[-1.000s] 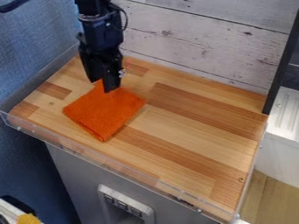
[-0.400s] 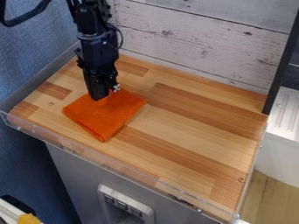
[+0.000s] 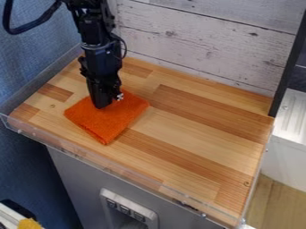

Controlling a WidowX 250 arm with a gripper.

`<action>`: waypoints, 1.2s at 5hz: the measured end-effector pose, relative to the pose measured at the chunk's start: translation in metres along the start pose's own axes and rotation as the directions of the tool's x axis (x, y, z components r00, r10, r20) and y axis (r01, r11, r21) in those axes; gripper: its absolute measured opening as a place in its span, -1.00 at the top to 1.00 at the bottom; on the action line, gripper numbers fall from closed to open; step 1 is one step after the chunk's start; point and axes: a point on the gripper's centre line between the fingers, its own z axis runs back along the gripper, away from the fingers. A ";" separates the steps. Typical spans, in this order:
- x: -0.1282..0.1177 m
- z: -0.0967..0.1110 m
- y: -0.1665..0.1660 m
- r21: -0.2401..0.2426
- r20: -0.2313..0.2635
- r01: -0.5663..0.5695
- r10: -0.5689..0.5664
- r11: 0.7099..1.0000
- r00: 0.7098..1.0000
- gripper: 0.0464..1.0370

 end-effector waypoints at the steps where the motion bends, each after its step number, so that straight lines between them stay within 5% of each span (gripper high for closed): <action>1: -0.001 -0.005 -0.002 0.003 0.005 -0.006 0.006 1.000 1.000 0.97; 6: 0.005 -0.016 0.000 -0.006 0.025 -0.127 0.127 0.992 0.992 0.97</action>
